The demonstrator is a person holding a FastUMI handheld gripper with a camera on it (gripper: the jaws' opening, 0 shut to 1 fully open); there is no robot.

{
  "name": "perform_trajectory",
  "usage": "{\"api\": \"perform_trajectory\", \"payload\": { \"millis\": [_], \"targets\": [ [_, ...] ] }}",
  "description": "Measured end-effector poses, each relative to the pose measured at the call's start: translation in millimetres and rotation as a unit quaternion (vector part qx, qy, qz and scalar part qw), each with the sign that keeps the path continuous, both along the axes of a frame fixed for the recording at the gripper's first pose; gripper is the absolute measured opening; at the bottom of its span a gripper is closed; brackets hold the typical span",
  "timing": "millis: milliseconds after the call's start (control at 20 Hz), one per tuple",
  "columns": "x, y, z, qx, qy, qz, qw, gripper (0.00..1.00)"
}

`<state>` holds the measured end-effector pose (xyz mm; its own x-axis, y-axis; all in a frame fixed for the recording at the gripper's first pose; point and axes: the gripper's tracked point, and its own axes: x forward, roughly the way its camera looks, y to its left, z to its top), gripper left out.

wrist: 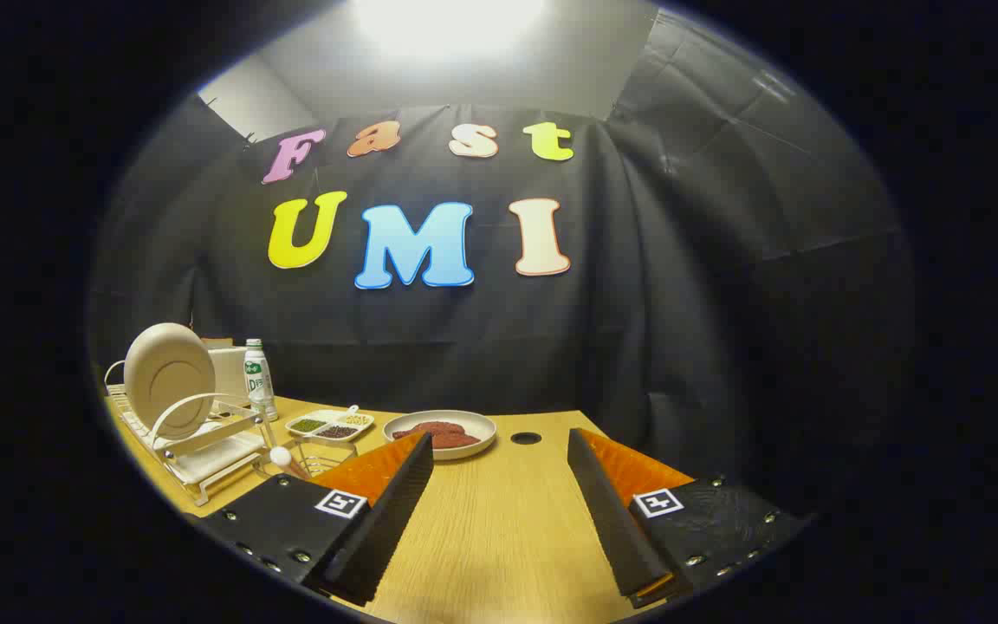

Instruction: Take the plate from the dish rack, then take the spoon from the basket and place it into the plate.

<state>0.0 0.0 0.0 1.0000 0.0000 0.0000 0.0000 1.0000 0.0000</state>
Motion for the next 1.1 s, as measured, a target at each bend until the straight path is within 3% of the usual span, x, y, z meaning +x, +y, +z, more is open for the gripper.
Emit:
{"api": "perform_trajectory", "payload": {
  "millis": [250, 450, 750, 1100],
  "targets": [
    [-51.0, 0.0, 65.1, -0.039, -0.003, -0.005, 0.999, 0.96],
    [-108.2, 31.9, 110.8, -0.037, 0.001, 0.025, 0.999, 0.96],
    [-155.2, 136.2, 151.5, -0.015, 0.017, 0.080, 0.996, 0.96],
    [-140.7, 286.8, 146.1, 0.037, 0.071, 0.122, 0.989, 0.96]
  ]
}}
